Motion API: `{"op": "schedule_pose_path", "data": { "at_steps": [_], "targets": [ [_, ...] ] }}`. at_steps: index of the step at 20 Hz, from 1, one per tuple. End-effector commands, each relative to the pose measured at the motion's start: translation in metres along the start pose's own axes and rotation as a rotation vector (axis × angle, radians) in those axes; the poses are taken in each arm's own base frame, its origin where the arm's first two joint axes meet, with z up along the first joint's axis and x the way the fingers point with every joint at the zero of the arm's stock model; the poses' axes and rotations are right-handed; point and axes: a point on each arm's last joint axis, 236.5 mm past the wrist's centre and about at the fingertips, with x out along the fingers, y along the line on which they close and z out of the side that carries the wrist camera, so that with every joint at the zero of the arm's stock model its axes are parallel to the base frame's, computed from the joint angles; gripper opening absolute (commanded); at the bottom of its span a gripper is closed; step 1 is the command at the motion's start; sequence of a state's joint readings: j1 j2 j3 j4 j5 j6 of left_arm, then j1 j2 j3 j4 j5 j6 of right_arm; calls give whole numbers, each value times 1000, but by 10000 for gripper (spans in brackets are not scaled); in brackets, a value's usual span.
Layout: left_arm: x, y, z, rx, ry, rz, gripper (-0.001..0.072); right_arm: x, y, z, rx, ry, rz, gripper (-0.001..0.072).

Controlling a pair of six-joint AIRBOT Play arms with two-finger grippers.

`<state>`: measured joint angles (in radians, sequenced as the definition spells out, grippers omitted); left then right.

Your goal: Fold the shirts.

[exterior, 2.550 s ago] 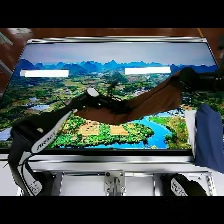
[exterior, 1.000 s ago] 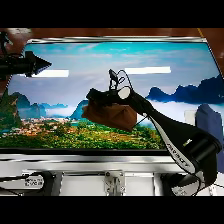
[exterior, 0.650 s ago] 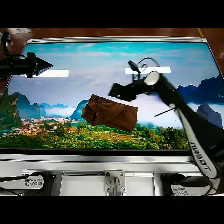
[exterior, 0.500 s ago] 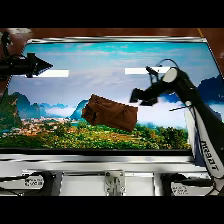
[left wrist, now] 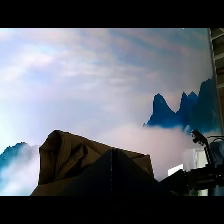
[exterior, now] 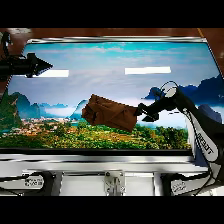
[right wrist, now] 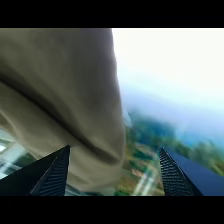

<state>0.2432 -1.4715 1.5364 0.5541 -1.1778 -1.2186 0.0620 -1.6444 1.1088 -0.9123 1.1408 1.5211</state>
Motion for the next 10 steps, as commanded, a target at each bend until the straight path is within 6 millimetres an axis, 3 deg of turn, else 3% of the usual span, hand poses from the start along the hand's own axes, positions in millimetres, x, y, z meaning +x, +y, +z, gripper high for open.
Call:
{"op": "schedule_pose_path", "data": {
  "at_steps": [1,3,6,9,10],
  "targets": [
    [0,-1,-1,-8,5,-3,36,20,7,16,56,-45,75,677],
    [0,-2,-2,-7,6,-4,36,23,14,22,77,-65,101,560],
    [1,-6,-1,-11,4,-17,36,32,23,16,64,-49,111,529],
    [4,-9,-3,-7,10,-23,36,37,33,12,27,-41,119,70],
    [4,-10,-3,-7,11,-24,36,32,41,12,-21,-44,136,75]
  ]
}}
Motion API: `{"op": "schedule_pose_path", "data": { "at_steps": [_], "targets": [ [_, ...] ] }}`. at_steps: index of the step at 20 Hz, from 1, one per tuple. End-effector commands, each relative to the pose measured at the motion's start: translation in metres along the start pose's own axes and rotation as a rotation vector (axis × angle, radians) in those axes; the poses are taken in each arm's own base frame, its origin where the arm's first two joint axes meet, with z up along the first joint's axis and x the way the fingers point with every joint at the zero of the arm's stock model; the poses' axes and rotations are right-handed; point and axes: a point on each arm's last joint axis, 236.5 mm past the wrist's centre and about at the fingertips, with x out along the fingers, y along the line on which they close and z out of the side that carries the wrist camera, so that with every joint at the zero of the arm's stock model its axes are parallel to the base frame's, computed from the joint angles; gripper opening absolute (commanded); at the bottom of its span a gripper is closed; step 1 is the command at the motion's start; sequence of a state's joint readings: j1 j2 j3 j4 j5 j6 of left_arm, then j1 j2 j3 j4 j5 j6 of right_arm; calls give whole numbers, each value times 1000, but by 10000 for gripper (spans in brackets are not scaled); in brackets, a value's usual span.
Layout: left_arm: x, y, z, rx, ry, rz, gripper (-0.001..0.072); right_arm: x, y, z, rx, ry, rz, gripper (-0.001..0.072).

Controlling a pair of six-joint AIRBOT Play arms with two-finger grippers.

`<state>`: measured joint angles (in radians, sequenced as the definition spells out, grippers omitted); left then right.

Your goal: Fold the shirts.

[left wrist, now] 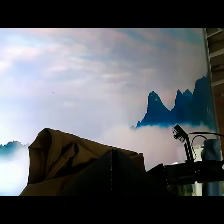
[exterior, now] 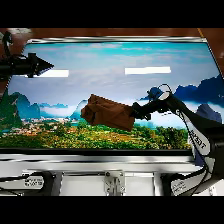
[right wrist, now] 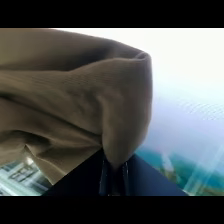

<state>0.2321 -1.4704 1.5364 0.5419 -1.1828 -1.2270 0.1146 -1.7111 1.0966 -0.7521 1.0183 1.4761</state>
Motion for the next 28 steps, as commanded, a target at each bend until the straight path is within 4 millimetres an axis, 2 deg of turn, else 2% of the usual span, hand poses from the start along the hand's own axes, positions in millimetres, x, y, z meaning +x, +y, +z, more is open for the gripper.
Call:
{"op": "schedule_pose_path", "data": {
  "at_steps": [1,3,5,7,8,9,10,12,14,17,19,21,23,24,26,28],
  "targets": [
    [1,-2,-1,0,2,-5,36,-10,24,1,-114,-10,50,75],
    [1,-2,-1,0,2,-5,36,-55,53,16,-208,-83,87,74],
    [1,-2,-1,1,2,-5,36,-131,93,35,-268,-215,142,74],
    [1,-2,-1,2,2,-5,37,-224,129,34,-303,-328,185,73],
    [1,-2,-1,4,2,-5,36,-264,136,28,-324,-370,171,73],
    [1,-2,-1,4,3,-5,36,-301,133,21,-327,-407,125,74],
    [1,-2,-1,4,3,-5,37,-337,120,14,-310,-447,47,73],
    [1,-3,-4,4,14,-9,37,-403,77,4,-224,-541,-126,73],
    [1,-5,-8,5,32,-16,37,-456,27,-7,-102,-624,-252,74],
    [0,-7,-15,5,63,-26,37,-503,-54,-29,123,-676,-368,74],
    [0,-9,-21,9,88,-36,37,-520,-92,-41,240,-702,-409,74],
    [-1,-11,-26,13,107,-43,37,-523,-116,-50,314,-699,-419,74],
    [0,-11,-26,16,107,-43,37,-522,-122,-46,324,-696,-409,73],
    [0,-11,-26,16,107,-43,37,-522,-114,-34,292,-723,-371,74],
    [0,-11,-26,16,107,-44,37,-534,-81,4,195,-851,-214,74],
    [0,-12,-26,17,109,-44,37,-558,-41,40,104,-1007,-20,73]
  ]
}}
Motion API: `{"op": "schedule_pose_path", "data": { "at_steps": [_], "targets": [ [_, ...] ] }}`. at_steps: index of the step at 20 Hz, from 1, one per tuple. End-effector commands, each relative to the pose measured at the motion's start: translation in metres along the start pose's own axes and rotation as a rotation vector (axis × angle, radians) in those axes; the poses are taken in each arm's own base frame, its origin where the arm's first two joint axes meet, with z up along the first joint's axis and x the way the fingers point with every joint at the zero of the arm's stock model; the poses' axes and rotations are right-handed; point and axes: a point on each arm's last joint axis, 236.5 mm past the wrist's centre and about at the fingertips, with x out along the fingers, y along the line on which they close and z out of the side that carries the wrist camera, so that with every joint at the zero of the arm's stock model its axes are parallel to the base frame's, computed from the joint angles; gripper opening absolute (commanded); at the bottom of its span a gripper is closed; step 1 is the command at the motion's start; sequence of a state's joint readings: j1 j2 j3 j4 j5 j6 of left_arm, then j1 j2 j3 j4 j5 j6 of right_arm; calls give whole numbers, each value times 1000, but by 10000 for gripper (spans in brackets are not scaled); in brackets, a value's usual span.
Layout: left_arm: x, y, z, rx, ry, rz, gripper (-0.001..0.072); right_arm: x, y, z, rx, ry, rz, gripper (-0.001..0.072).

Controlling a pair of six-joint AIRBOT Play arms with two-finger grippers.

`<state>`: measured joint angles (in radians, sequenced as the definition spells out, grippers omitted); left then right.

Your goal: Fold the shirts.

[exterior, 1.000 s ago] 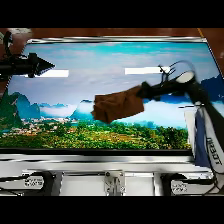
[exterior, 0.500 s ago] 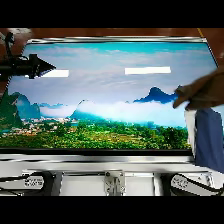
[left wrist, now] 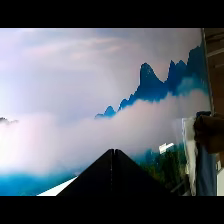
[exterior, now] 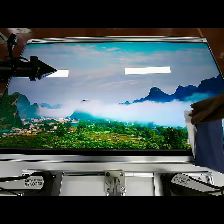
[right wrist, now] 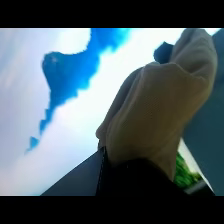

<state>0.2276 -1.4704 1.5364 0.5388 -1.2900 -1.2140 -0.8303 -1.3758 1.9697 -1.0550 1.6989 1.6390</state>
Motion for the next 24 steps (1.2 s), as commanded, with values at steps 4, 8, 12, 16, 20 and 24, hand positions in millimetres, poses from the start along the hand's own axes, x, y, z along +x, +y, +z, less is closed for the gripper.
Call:
{"op": "schedule_pose_path", "data": {
  "at_steps": [4,8,12,16,20,24],
  "targets": [
    [3,-4,-3,5,13,-7,37,-16,66,105,92,-392,379,73],
    [8,-10,-7,11,26,-16,37,29,-17,49,77,-124,27,73],
    [10,-12,-9,15,32,-20,37,22,-140,-55,99,322,-462,74],
    [10,-14,-14,20,53,-27,37,19,-189,-129,239,502,-566,73],
    [10,-15,-15,20,60,-30,37,27,-226,-210,394,602,-574,73],
    [11,-15,-15,19,60,-30,37,56,-242,-261,473,584,-538,107]
  ]
}}
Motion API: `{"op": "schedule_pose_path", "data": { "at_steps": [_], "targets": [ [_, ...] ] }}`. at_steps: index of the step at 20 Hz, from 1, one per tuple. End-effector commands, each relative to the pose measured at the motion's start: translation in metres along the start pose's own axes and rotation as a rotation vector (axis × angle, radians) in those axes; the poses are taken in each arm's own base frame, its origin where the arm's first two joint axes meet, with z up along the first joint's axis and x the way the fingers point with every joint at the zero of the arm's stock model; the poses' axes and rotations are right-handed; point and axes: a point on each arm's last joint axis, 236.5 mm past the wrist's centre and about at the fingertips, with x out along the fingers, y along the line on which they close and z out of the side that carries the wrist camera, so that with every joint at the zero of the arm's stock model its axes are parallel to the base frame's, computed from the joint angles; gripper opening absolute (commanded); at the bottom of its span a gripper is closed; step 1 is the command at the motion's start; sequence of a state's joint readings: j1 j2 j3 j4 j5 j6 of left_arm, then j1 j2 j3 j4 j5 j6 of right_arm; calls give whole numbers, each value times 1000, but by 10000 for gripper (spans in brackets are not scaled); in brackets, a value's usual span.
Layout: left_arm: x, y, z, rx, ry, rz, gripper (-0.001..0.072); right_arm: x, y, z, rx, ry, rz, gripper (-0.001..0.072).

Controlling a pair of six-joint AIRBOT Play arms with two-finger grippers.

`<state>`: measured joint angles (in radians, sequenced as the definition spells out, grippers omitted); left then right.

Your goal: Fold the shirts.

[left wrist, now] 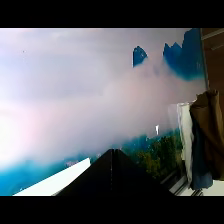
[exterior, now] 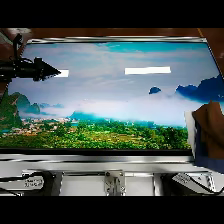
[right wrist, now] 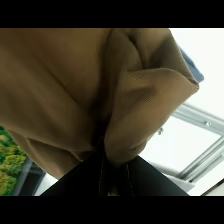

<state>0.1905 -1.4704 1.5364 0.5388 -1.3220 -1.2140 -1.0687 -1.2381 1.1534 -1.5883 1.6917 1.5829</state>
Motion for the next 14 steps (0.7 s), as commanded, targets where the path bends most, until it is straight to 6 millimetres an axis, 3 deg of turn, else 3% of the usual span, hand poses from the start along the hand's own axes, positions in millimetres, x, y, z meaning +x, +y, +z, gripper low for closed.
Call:
{"op": "schedule_pose_path", "data": {
  "at_steps": [1,2,3,4,6,7,10,11,12,13,14],
  "targets": [
    [0,0,-1,1,3,-1,37,45,-11,-15,40,13,13,328],
    [0,0,-1,1,3,-1,37,45,-6,-12,-11,0,34,621],
    [0,0,-1,2,3,-1,37,40,2,-9,-62,-15,68,674],
    [0,0,-1,2,2,0,37,28,6,-4,-77,-41,86,674],
    [0,0,-1,2,3,0,36,-13,8,16,-83,-143,94,672],
    [1,0,-2,7,9,7,35,-45,19,35,-87,-253,138,670],
    [15,28,-29,64,133,212,33,-176,100,76,-233,-737,378,607],
    [19,41,-44,91,207,335,34,-212,131,71,-312,-864,419,609],
    [20,52,-58,137,278,448,34,-233,165,57,-412,-946,437,609],
    [22,59,-71,186,344,556,35,-235,195,39,-515,-956,430,609],
    [24,64,-83,233,402,639,39,-217,221,20,-628,-899,387,610]
  ]
}}
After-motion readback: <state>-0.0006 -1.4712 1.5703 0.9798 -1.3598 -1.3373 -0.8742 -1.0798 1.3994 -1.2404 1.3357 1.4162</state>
